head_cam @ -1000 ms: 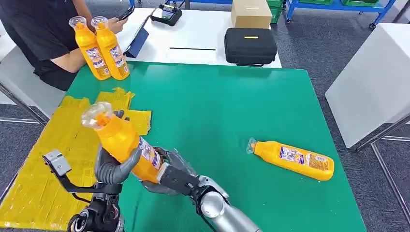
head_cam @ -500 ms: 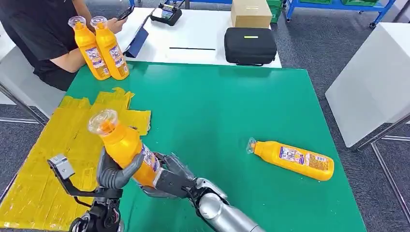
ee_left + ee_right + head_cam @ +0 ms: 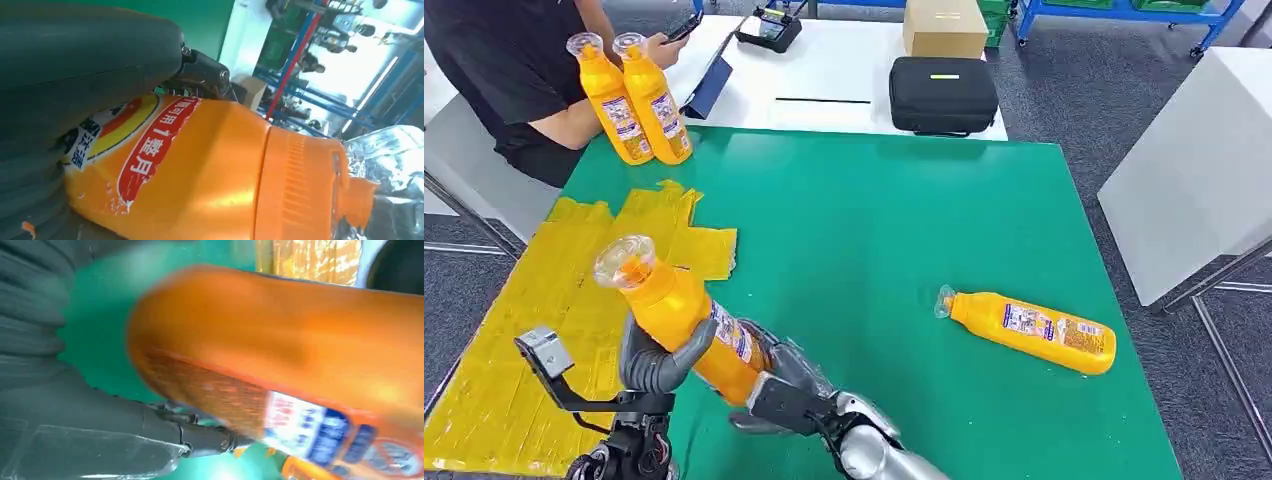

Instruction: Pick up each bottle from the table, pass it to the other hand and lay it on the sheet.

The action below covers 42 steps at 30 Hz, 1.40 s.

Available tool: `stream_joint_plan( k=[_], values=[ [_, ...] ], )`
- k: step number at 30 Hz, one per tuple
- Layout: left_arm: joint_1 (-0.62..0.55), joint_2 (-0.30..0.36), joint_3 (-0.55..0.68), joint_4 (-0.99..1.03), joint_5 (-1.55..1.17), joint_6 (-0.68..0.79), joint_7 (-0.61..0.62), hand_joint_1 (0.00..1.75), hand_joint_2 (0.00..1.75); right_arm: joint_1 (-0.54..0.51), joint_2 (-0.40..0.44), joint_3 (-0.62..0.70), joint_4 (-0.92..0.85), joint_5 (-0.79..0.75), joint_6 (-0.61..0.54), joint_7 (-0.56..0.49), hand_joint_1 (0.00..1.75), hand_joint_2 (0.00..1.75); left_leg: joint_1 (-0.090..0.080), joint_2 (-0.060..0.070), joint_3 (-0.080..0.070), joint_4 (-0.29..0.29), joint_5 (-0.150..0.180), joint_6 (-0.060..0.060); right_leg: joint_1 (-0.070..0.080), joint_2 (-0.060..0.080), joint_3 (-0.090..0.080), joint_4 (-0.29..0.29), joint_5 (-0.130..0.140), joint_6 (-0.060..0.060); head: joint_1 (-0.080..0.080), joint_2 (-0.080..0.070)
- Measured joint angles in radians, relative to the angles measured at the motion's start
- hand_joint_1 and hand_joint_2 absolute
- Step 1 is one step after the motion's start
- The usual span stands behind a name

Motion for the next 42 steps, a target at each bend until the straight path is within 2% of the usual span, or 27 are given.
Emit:
stream_joint_plan(
  k=[5,10,16,18,25,29,32,35,39,42],
  values=[
    [0.036,0.034,0.054,-0.041,-0.066,0.066,-0.053,1.75,1.75,0.063,-0.032,-0.03,-0.163,-0.018,-0.05,0.015,0.0,0.0,0.0,0.001,0.0,0.0,0.0,0.0,0.0,0.0,-0.001,0.0,0.0,0.0,0.0,0.0],
    [0.085,0.043,0.158,-0.087,-0.194,0.103,-0.08,1.75,1.75,0.131,-0.087,-0.09,-0.395,-0.033,-0.061,0.016,0.0,0.0,0.0,-0.001,-0.001,0.0,0.0,0.0,0.0,0.0,-0.001,0.0,0.0,0.0,0.0,0.0],
    [0.102,0.031,0.162,-0.127,-0.553,0.353,-0.12,1.75,1.75,0.232,-0.138,-0.178,-0.627,-0.084,-0.046,-0.057,0.0,0.0,-0.001,-0.002,-0.001,0.0,0.0,0.0,-0.001,-0.001,-0.001,0.0,0.0,0.0,0.0,0.0],
    [0.101,0.029,0.148,-0.127,-0.589,0.39,-0.12,1.75,1.75,0.255,-0.152,-0.216,-0.691,-0.092,-0.028,-0.061,0.0,0.0,-0.001,-0.002,-0.001,0.0,0.0,0.0,-0.002,-0.001,-0.001,0.0,0.0,0.0,0.0,0.0],
    [0.1,0.026,0.126,-0.127,-0.613,0.426,-0.119,1.75,1.75,0.289,-0.169,-0.263,-0.78,-0.092,-0.015,-0.069,0.0,0.0,-0.001,-0.001,0.0,0.0,0.0,0.0,-0.001,-0.001,-0.001,0.0,0.0,0.0,0.0,0.0],
    [0.077,0.03,0.103,-0.089,-0.816,0.553,-0.085,1.75,1.75,0.31,-0.18,-0.284,-0.817,-0.101,-0.018,-0.082,0.0,0.0,-0.001,-0.002,0.0,0.0,0.0,0.0,-0.001,-0.001,-0.001,0.0,0.0,0.0,0.0,0.0],
    [0.025,0.049,0.073,0.018,-1.042,0.687,-0.038,1.75,1.75,0.347,-0.205,-0.292,-0.843,-0.111,-0.021,-0.088,0.0,0.0,-0.001,-0.002,0.0,0.0,0.0,0.0,-0.001,-0.001,-0.001,0.0,0.0,0.0,0.0,0.0],
    [-0.032,0.06,0.055,0.158,-1.022,0.663,-0.02,1.75,1.75,0.365,-0.216,-0.293,-0.856,-0.122,-0.013,-0.095,0.0,0.0,-0.001,-0.001,0.0,0.0,0.0,0.0,-0.001,-0.001,-0.001,0.0,0.0,0.0,0.0,0.0],
    [-0.079,0.067,0.046,0.296,-0.992,0.67,-0.062,1.75,1.75,0.374,-0.225,-0.292,-0.864,-0.124,-0.009,-0.097,0.0,0.0,-0.001,-0.001,0.0,0.0,0.0,0.0,-0.001,-0.001,-0.001,0.0,0.001,0.001,0.0,0.0],
    [-0.103,0.07,0.04,0.363,-1.041,0.676,-0.017,1.75,1.75,0.374,-0.226,-0.293,-0.865,-0.132,0.012,-0.096,0.0,0.0,-0.001,-0.001,0.0,0.0,0.0,0.0,-0.001,-0.001,-0.001,0.0,0.001,0.001,0.0,0.0]
  ],
)
